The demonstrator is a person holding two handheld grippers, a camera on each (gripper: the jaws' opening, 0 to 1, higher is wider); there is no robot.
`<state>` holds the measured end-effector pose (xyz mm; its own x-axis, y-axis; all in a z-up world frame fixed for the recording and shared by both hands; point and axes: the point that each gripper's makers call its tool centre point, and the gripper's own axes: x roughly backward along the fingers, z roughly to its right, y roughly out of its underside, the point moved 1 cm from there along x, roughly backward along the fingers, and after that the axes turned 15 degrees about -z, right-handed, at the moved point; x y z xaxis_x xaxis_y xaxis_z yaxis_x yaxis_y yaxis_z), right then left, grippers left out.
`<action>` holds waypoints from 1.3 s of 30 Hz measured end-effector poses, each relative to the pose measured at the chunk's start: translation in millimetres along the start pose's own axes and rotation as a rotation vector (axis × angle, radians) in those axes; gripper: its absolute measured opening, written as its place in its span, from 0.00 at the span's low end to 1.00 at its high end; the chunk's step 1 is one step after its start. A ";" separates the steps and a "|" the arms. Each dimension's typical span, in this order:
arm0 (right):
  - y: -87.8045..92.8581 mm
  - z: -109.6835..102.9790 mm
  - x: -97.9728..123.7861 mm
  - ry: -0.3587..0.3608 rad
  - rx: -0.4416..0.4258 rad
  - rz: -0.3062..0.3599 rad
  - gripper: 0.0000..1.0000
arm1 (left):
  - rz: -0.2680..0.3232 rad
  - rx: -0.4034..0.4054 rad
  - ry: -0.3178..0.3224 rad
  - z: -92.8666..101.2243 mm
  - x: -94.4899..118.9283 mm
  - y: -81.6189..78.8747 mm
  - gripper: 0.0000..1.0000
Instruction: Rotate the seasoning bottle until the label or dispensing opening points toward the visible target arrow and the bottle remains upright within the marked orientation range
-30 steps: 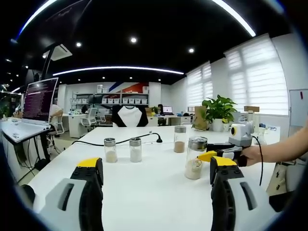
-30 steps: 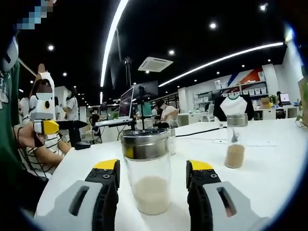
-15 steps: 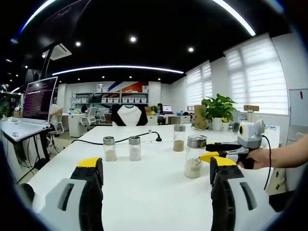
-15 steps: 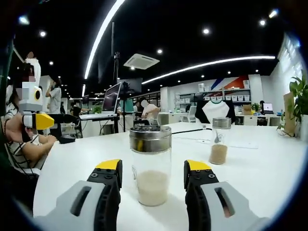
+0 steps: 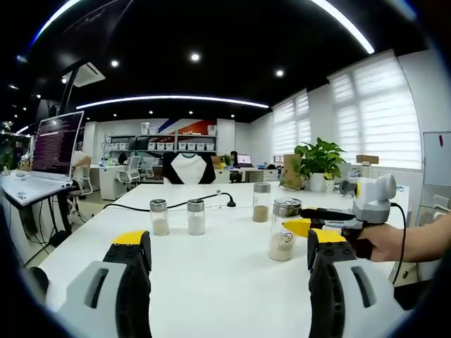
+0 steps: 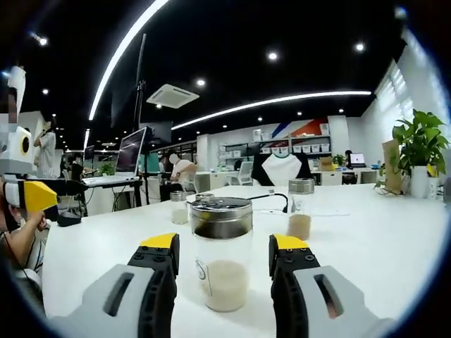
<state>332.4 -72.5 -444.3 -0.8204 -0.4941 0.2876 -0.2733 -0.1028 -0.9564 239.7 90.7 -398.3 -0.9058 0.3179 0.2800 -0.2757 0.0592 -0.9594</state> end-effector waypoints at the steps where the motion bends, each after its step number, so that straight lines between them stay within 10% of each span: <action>1: 2.2 0.6 -1.1 0.023 -0.017 -0.004 0.51 | 0.000 0.001 0.001 0.3 0.0 0.0 0.97; 16: 9.8 2.5 -21.7 0.177 -0.015 -0.043 0.48 | 0.001 0.002 -0.001 -0.3 2.2 0.1 0.97; 39: 8.1 0.4 -24.0 0.168 -0.004 -0.031 0.38 | 0.008 0.007 -0.009 -3.8 4.8 0.1 0.97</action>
<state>350.0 -61.9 -458.9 -0.8839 -0.3396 0.3216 -0.3013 -0.1125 -0.9469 236.6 95.9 -397.2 -0.9108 0.3096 0.2730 -0.2710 0.0501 -0.9613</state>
